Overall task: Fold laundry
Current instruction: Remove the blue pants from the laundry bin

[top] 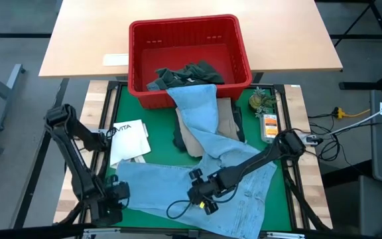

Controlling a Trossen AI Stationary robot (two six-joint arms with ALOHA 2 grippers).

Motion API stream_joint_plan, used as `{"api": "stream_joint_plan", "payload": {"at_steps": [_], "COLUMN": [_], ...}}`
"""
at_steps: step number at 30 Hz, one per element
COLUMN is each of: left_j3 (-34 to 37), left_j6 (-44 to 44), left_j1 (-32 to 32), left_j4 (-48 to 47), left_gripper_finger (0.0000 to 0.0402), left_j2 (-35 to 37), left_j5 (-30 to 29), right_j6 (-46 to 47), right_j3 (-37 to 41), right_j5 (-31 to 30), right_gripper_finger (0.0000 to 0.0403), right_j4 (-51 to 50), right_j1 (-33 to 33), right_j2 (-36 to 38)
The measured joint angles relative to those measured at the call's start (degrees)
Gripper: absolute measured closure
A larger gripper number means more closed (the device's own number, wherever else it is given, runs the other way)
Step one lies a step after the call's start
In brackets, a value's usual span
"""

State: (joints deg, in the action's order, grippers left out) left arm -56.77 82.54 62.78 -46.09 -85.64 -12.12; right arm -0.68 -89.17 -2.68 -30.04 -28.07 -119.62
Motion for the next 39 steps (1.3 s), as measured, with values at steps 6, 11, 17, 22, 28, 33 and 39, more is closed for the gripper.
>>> {"api": "stream_joint_plan", "payload": {"at_steps": [6, 11, 17, 22, 28, 33, 39], "left_j3": [-1.1, -1.2, -1.2, -1.2, -1.2, -1.2, -0.8], "left_j6": [4.8, 5.7, 5.6, 5.4, 5.4, 5.6, 5.2], "left_j1": [-0.6, -2.6, -5.5, -8.2, -10.4, -12.7, -15.3], "left_j4": [-3.8, -4.2, -3.8, -3.6, -5.1, -6.3, -8.0], "left_gripper_finger": [0.0255, 0.0255, 0.0255, 0.0255, 0.0255, 0.0255, 0.0255], "left_j2": [7.0, 11.1, 11.7, 11.7, 11.7, 11.7, 11.7], "left_j5": [-13.3, -16.5, -16.2, -12.2, -9.7, -5.3, -0.1], "right_j6": [-3.7, -4.3, -4.3, -4.3, -4.3, -4.3, -4.3], "right_j3": [0.0, 0.0, 0.0, 0.0, 0.0, 0.0, 0.0], "right_j5": [-3.7, -4.2, -4.2, -4.2, -4.2, -4.2, -4.2], "right_gripper_finger": [0.0246, 0.0246, 0.0246, 0.0246, 0.0246, 0.0246, 0.0246], "right_j4": [-5.3, -6.0, -6.7, -6.7, -6.7, -7.3, -7.4], "right_j1": [0.0, 0.0, 0.0, 0.0, 0.0, 0.0, 0.0], "right_j2": [2.7, 2.9, 2.9, 2.9, 2.9, 2.9, 2.9]}}
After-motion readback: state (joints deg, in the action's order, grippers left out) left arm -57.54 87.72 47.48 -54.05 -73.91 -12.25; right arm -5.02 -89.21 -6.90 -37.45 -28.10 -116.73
